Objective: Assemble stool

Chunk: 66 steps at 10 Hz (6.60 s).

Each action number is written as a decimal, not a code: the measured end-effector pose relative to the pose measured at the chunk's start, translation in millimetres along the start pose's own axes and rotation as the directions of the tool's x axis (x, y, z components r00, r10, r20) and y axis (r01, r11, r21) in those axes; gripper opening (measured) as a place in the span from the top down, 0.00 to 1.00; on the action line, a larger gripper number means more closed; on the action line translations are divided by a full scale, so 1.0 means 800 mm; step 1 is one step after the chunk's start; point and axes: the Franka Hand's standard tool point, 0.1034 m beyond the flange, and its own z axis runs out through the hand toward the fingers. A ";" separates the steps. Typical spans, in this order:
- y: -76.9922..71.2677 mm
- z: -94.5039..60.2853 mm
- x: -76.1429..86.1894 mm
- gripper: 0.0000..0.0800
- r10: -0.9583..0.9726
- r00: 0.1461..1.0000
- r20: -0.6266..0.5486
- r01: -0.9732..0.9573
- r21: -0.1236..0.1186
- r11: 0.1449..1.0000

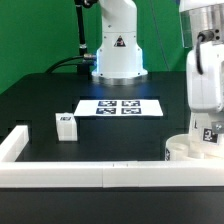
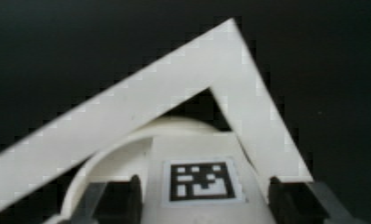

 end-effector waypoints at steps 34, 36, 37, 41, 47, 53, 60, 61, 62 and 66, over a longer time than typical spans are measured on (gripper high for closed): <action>-0.010 -0.056 -0.013 0.19 -0.998 -0.009 -0.066 0.999 0.042 -0.011; -0.008 -0.059 -0.012 0.19 -0.936 -0.348 -0.061 0.937 -0.038 -0.346; -0.002 -0.058 -0.006 0.19 -0.840 -0.543 -0.005 0.838 -0.072 -0.541; 0.005 -0.055 0.021 0.19 -0.643 -0.764 0.051 0.638 -0.092 -0.765; 0.032 -0.031 0.031 0.19 -0.586 -0.785 0.201 0.578 -0.102 -0.810; 0.036 -0.007 0.045 0.19 -0.599 -0.778 0.192 0.588 -0.115 -0.801; 0.035 -0.007 0.044 0.58 -0.826 -0.545 0.143 0.810 -0.168 -0.563; 0.035 -0.007 0.043 0.58 -0.874 -0.470 0.126 0.855 -0.180 -0.486; 0.032 -0.007 0.040 0.58 -0.929 -0.360 0.086 0.909 -0.192 -0.370; 0.029 -0.004 0.033 0.58 -0.980 0.201 0.000 0.968 -0.156 0.199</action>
Offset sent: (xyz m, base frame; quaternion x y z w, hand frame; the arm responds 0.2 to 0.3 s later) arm 0.0000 0.0000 0.0000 0.0000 0.0000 0.1938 0.9810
